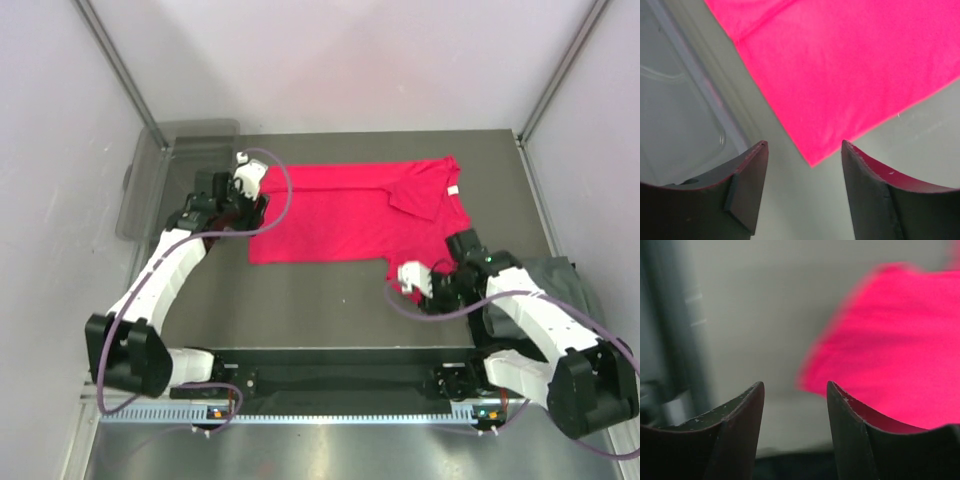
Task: Fold and stack the t-shirts
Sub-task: Fold the tshirt
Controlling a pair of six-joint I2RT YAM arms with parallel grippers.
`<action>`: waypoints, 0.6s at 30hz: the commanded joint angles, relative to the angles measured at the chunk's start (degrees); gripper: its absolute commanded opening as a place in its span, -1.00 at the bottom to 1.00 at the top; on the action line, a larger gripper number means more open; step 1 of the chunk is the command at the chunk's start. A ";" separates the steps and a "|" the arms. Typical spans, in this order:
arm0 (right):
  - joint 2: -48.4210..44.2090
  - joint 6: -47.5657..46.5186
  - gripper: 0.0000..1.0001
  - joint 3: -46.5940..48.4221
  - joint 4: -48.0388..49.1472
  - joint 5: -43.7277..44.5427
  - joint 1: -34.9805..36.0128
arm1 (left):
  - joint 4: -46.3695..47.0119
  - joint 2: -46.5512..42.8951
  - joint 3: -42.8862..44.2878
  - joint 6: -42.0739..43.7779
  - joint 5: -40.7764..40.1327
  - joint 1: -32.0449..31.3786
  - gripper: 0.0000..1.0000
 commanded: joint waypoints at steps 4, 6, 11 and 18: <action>-4.34 -6.82 0.05 -5.42 -2.55 0.69 3.81 | -0.88 -5.37 -2.84 1.66 2.20 3.33 0.31; -3.90 -7.52 0.07 -6.04 -1.05 2.18 3.81 | -0.09 -5.89 -3.11 0.87 2.46 3.95 0.31; -0.13 -7.26 0.07 -6.04 2.03 3.07 3.90 | 0.36 -5.20 -3.02 0.25 2.81 5.00 0.30; 3.04 -7.53 0.05 -6.13 6.33 5.53 3.90 | 1.85 -4.85 -5.04 0.34 2.55 5.27 0.29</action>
